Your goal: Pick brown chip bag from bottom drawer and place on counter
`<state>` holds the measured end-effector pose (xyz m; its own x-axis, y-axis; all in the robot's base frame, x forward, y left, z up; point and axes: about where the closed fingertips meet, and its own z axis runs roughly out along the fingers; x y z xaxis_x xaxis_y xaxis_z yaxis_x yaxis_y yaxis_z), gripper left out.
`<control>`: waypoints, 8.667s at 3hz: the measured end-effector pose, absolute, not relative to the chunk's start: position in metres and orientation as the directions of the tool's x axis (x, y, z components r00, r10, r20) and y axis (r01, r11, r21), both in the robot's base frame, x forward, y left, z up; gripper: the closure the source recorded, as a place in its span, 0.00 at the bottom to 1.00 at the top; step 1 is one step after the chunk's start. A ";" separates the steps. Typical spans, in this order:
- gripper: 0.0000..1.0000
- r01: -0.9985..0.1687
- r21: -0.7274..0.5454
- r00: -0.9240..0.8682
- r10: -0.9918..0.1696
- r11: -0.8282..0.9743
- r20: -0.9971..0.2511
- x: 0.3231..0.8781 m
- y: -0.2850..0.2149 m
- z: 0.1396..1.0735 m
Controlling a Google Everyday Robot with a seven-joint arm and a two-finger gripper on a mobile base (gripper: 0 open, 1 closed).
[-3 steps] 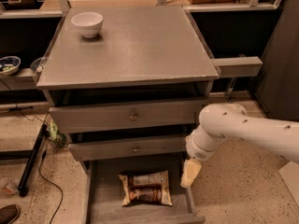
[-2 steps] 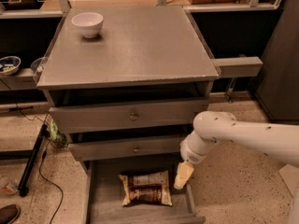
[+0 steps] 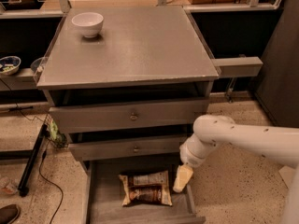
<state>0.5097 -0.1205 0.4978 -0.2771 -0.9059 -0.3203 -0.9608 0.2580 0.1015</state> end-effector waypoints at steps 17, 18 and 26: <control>0.00 -0.859 0.254 -0.512 -0.774 0.445 -0.373 0.547 0.006 0.183; 0.00 -0.845 0.290 -0.530 -0.772 0.449 -0.350 0.539 0.006 0.162; 1.00 -0.838 0.305 -0.539 -0.769 0.452 -0.342 0.537 0.006 0.165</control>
Offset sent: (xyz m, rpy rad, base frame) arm -0.0280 0.0405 -0.0899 0.1373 0.0836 -0.0028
